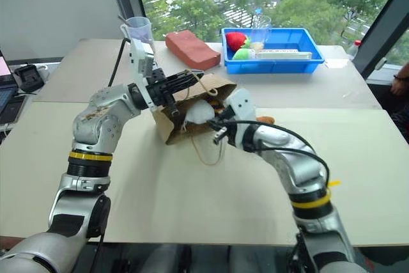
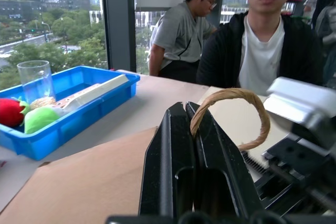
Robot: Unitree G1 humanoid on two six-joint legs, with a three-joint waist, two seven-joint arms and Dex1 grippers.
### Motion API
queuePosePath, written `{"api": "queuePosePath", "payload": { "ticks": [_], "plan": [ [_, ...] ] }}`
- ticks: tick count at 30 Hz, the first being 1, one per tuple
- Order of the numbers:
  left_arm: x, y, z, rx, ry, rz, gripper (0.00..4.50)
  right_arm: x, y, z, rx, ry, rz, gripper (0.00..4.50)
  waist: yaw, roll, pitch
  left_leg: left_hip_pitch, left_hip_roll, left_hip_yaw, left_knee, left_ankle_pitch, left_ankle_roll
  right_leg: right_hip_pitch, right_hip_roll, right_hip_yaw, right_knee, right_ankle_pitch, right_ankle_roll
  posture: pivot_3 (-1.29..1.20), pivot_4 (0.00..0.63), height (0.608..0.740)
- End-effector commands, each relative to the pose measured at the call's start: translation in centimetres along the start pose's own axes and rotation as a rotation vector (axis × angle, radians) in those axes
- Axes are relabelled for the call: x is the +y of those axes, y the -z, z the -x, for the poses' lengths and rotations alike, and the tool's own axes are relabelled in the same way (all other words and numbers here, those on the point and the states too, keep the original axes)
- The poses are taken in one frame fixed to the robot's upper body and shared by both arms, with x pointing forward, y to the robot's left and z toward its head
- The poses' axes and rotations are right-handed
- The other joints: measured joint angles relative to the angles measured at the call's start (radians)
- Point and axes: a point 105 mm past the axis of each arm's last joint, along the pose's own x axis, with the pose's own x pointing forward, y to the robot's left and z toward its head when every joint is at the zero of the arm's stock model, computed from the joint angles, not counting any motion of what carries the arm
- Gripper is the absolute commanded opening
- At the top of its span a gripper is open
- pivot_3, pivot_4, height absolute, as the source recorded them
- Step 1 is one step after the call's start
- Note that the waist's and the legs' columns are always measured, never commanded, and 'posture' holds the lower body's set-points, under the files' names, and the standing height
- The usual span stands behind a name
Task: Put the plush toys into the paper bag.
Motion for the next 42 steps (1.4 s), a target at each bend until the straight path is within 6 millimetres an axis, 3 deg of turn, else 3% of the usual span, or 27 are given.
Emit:
{"api": "queuePosePath", "payload": {
  "ticks": [1,5,10,18,23,27,29,33,42],
  "plan": [
    [-0.5,-1.9,-0.4,-0.072,-0.002,-0.004,0.00,-0.5,-1.9,-1.2,-0.072,0.048,0.044,0.02,-0.001,0.000,0.000,0.000,0.000,0.000,0.000,0.000,0.000,0.000,0.000,0.000,0.000,0.000,0.000,0.00,0.150,0.740],
    [-0.5,-2.3,-0.4,-0.095,-0.017,0.026,0.00,-0.5,-1.5,-2.5,-0.078,0.054,0.043,0.02,-0.004,0.000,0.000,0.000,0.000,0.000,0.000,0.000,0.000,0.000,0.000,0.000,0.001,0.000,0.000,0.00,0.150,0.740],
    [-0.1,-2.3,-0.2,-0.088,-0.026,0.017,0.00,-0.6,-0.9,-2.4,-0.092,0.034,0.057,1.66,-0.005,0.000,0.000,-0.001,0.000,0.000,-0.001,0.000,0.000,-0.001,0.000,0.000,0.001,0.000,0.000,0.00,0.150,0.740],
    [-0.1,-1.6,0.5,-0.052,-0.021,-0.003,0.00,-0.5,0.5,2.3,-0.075,-0.020,0.130,4.41,-0.004,0.000,0.000,-0.002,0.000,0.000,-0.001,0.000,0.000,-0.002,0.000,-0.001,0.000,0.000,0.000,0.00,0.150,0.740],
    [-0.1,-1.3,0.9,-0.030,-0.012,-0.017,0.00,-1.4,-0.3,6.6,-0.085,-0.010,0.176,4.46,-0.002,0.000,0.000,-0.002,0.000,0.000,-0.001,0.000,0.000,-0.001,0.000,-0.001,-0.001,0.000,0.000,0.00,0.150,0.740],
    [0.0,-1.1,1.3,-0.011,-0.005,-0.029,0.00,-5.0,-0.2,9.3,-0.052,0.154,0.185,4.46,-0.002,0.000,0.000,-0.001,0.000,0.000,-0.001,0.000,0.001,0.001,0.000,-0.001,-0.003,0.000,0.000,0.00,0.150,0.740],
    [0.1,-1.1,1.5,-0.006,-0.004,-0.031,0.00,-7.2,1.3,10.2,0.026,0.251,0.211,4.46,-0.001,0.000,0.000,0.000,0.000,0.000,-0.001,0.000,0.001,0.001,0.000,0.000,-0.004,0.000,0.000,0.00,0.150,0.740],
    [0.3,-1.0,1.5,0.003,0.000,-0.038,0.00,-9.7,4.6,10.1,0.126,0.331,0.114,4.46,-0.002,0.000,0.000,0.002,0.000,0.001,-0.001,0.000,0.001,0.003,0.000,0.000,-0.005,0.000,0.000,0.00,0.150,0.740],
    [0.1,-1.2,1.2,0.000,0.006,-0.043,0.00,-11.2,7.7,8.5,0.178,0.353,0.061,4.46,-0.003,0.000,0.000,0.001,0.000,0.001,-0.001,0.000,0.000,0.002,0.000,0.001,-0.004,0.000,0.000,0.00,0.150,0.740]
  ]
}}
